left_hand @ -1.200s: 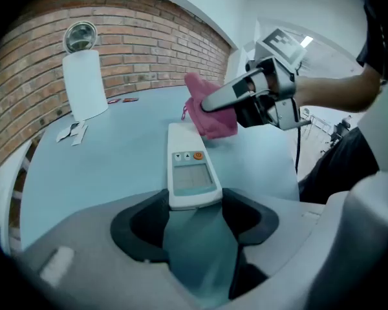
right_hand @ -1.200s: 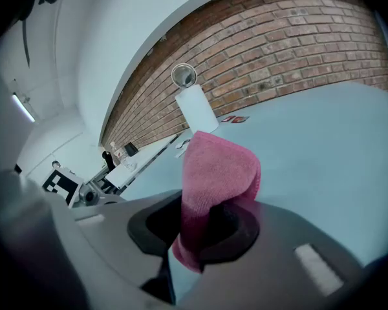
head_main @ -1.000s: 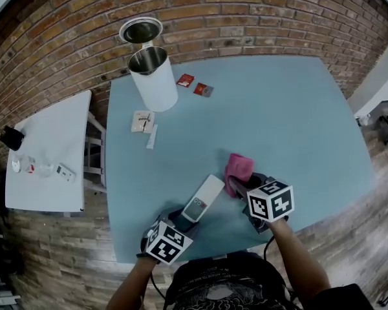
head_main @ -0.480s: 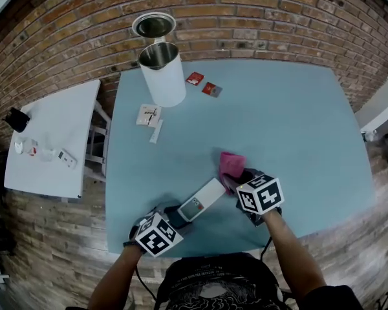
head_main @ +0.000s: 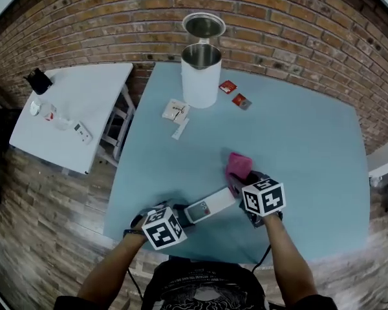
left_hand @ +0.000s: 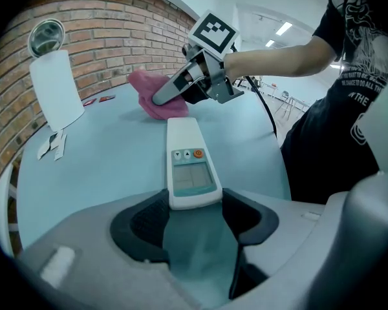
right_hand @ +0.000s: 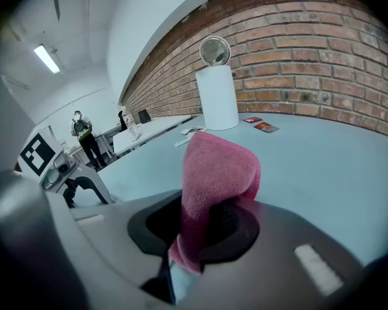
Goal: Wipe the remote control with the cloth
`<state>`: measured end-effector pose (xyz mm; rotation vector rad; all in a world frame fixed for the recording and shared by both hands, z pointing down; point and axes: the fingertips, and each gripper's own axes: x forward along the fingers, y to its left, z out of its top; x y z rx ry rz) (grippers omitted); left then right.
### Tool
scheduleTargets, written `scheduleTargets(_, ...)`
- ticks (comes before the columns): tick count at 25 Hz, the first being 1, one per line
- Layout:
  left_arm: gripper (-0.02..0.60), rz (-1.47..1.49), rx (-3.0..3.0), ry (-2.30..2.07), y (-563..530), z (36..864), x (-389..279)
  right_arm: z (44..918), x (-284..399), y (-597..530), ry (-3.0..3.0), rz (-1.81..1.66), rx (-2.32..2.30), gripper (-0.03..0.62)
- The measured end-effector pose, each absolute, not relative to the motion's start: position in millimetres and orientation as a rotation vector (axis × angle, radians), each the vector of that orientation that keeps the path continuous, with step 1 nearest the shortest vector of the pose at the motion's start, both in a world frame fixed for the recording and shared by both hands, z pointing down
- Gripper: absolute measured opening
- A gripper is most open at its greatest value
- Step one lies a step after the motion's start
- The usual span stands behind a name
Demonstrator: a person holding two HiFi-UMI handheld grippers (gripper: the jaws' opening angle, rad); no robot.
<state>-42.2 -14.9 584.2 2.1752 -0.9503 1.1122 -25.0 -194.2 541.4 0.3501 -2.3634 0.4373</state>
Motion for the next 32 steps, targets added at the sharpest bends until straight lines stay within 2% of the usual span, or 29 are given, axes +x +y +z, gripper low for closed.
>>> scheduleTargets(10, 0.247, 1.073, 2.178, -0.939, -16.4, 584.3, -43.1, 547.4, -51.7, -198.4, -2.351, 0.450, 0.270, 0.069)
scheduleTargets(16, 0.247, 1.097, 2.180, -0.907, -18.1, 584.3, -42.3, 538.7, -61.2, -209.6, -2.361, 0.336, 0.253, 0.069)
scheduleTargets(23, 0.247, 1.107, 2.179, -0.890, -17.7, 585.4, -41.7, 545.4, -74.4, -165.0, -2.298, 0.225, -0.039, 0.069)
scheduleTargets(32, 0.247, 1.138, 2.175, -0.877, -15.9, 587.6, -41.5, 544.2, -91.1, -128.8, -2.286, 0.227, -0.171, 0.069)
